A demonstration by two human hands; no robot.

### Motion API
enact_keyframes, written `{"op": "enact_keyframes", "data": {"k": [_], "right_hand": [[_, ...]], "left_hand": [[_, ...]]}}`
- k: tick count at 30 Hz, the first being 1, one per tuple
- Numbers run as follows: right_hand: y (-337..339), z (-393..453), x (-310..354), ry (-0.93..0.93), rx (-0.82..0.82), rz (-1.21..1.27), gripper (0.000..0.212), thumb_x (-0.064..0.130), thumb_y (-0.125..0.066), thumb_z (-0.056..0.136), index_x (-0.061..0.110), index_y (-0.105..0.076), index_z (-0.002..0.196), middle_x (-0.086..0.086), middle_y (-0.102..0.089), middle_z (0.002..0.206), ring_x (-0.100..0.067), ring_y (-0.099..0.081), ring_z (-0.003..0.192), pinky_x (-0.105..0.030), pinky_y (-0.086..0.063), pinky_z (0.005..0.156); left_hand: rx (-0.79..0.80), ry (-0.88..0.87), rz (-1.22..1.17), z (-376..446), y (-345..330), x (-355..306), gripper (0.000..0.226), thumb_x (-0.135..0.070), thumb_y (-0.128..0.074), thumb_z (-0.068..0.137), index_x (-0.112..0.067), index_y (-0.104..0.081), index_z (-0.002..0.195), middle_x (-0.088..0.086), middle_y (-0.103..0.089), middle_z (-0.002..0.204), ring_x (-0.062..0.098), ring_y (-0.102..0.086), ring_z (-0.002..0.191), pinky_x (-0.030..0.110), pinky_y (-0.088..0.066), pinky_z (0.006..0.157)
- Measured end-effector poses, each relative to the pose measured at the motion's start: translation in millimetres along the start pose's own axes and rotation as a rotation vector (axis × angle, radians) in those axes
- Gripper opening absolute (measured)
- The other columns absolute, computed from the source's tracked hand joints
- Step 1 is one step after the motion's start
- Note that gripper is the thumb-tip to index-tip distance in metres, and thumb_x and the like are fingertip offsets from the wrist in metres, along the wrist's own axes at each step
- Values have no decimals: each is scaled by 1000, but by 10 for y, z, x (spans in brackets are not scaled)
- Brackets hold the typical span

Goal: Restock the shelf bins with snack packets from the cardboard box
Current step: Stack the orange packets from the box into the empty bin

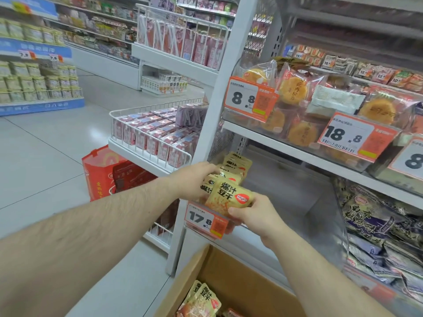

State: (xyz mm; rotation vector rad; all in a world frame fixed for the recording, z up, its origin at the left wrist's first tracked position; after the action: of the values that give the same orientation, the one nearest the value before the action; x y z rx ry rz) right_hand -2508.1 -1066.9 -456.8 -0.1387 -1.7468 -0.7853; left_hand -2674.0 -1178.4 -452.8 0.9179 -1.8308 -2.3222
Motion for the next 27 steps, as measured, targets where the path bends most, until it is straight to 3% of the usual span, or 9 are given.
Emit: {"op": "enact_keyframes", "data": {"k": [5, 7, 9, 11, 14, 17, 21, 24, 27], "right_hand": [[-70, 97, 66, -29, 74, -127, 9, 16, -68, 88, 19, -70, 96, 1, -76, 88, -20, -71, 78, -42, -58, 80], [-73, 129, 86, -30, 109, -182, 12, 21, -66, 88, 21, -69, 99, 2, -75, 93, -20, -71, 85, -42, -58, 84], [-122, 163, 99, -48, 155, -228, 16, 22, -65, 87, 19, -69, 102, 1, -76, 95, -20, -72, 87, -44, -58, 86], [-217, 205, 88, -87, 191, -278, 20, 20, -62, 88, 14, -68, 106, -2, -75, 99, -22, -71, 93, -46, -57, 89], [-363, 263, 90, -107, 223, -387, 28, 18, -57, 91, 7, -65, 115, -13, -70, 113, -32, -65, 107, -46, -52, 97], [-425, 271, 143, -130, 297, -477, 33, 16, -49, 98, 1, -60, 126, -21, -64, 123, -38, -60, 115, -44, -51, 97], [-202, 221, 114, -357, 465, -473, 56, 59, -57, 83, 19, -60, 121, -9, -71, 110, -23, -67, 83, -35, -54, 77], [55, 315, 13, -568, 255, -36, 107, 84, -55, 70, 8, -41, 145, -21, -50, 143, -35, -57, 120, -44, -46, 95], [-65, 375, 42, -639, 179, 444, 100, 83, -38, 83, 17, -21, 156, -19, -22, 160, -37, -21, 148, -52, -19, 119]], "left_hand": [[-68, 25, -410, -82, -38, 100, 76, 15, -53, 82, -32, -43, 142, -11, -39, 148, 11, -51, 125, 20, -53, 91], [-239, 136, -745, -169, -113, 124, 71, 10, -50, 85, -37, -43, 137, -9, -42, 146, 13, -58, 113, 29, -55, 86], [-394, 247, -1072, -242, -223, 114, 57, -2, -55, 89, -34, -44, 135, -5, -45, 146, 14, -52, 124, 41, -47, 104], [-452, 311, -1251, -272, -308, 61, 39, -25, -62, 92, -29, -48, 128, -2, -57, 134, 12, -58, 117, 35, -47, 102], [-446, 310, -1130, -297, -341, -34, 25, -35, -63, 95, -32, -51, 117, -16, -59, 114, -13, -54, 96, 8, -44, 75], [-435, 315, -960, -308, -386, -71, 46, -17, -73, 87, -35, -46, 119, -30, -50, 102, -27, -50, 77, -2, -40, 62], [-436, 318, -983, -330, -404, -87, 55, -8, -74, 86, -30, -46, 127, -31, -48, 101, -33, -49, 73, 1, -43, 63], [-379, 364, -991, -334, -377, -70, 53, -16, -74, 86, -36, -45, 125, -33, -48, 97, -15, -61, 83, 18, -52, 75], [-321, 436, -1010, -315, -381, -82, 39, -21, -73, 84, -35, -52, 114, -19, -67, 98, 9, -72, 85, 40, -59, 83]]}}
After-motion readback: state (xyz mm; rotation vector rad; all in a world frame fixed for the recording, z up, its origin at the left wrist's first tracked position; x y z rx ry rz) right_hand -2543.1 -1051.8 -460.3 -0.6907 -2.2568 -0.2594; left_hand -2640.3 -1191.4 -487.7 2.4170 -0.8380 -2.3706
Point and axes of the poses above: each hand's wrist, its own z-axis towards the middle knuckle, its own y-axis out of the back of the hand, x = y × z, the point moved 2 cm from there along z, towards the middle knuckle
